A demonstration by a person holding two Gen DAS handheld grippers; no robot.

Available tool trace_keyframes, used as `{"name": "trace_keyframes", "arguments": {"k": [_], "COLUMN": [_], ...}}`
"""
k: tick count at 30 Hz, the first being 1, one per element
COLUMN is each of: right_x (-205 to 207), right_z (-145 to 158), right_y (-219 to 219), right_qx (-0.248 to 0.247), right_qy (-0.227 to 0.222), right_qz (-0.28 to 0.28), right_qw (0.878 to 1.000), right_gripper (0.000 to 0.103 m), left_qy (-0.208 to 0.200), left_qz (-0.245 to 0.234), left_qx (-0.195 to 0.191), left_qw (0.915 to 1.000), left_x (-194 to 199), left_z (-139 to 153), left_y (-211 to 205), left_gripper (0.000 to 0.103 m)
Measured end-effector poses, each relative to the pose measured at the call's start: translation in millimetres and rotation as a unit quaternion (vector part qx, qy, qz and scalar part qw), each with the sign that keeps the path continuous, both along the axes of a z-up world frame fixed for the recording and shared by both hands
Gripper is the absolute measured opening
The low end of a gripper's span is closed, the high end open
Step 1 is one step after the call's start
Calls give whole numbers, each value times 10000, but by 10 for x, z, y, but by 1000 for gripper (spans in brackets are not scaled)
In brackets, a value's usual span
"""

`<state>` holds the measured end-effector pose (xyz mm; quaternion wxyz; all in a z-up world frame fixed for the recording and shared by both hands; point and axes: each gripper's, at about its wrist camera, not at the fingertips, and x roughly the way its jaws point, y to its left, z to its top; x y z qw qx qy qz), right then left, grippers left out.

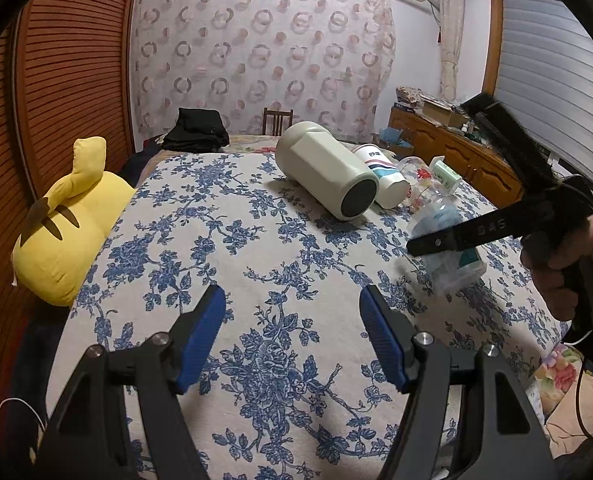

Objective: Flip cup upright

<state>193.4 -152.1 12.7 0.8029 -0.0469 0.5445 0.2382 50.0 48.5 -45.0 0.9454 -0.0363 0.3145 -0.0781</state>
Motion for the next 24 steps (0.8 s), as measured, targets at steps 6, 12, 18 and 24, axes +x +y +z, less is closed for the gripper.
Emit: {"name": "trace_keyframes", "arguments": {"k": [6, 12, 18, 24], "right_x": [-164, -149, -126, -175], "right_z": [215, 196, 199, 200], "right_y": [-110, -141, -188, -111], "right_qx": [7, 88, 348, 172], "right_qy": [-1239, -1658, -1802, -1919], "right_qz": [119, 152, 93, 241], "right_qw": [9922, 9860, 9830, 9810], "right_gripper": [64, 65, 64, 57], "left_qy": [-34, -66, -77, -80], "left_qz": [11, 30, 31, 32], "left_qx": [38, 70, 127, 124], "left_qw": [10000, 9999, 9999, 9999], "left_x": [12, 45, 49, 50], "left_z": [23, 51, 54, 55], "left_y": [-16, -27, -45, -49], "left_gripper": [69, 69, 69, 69]}}
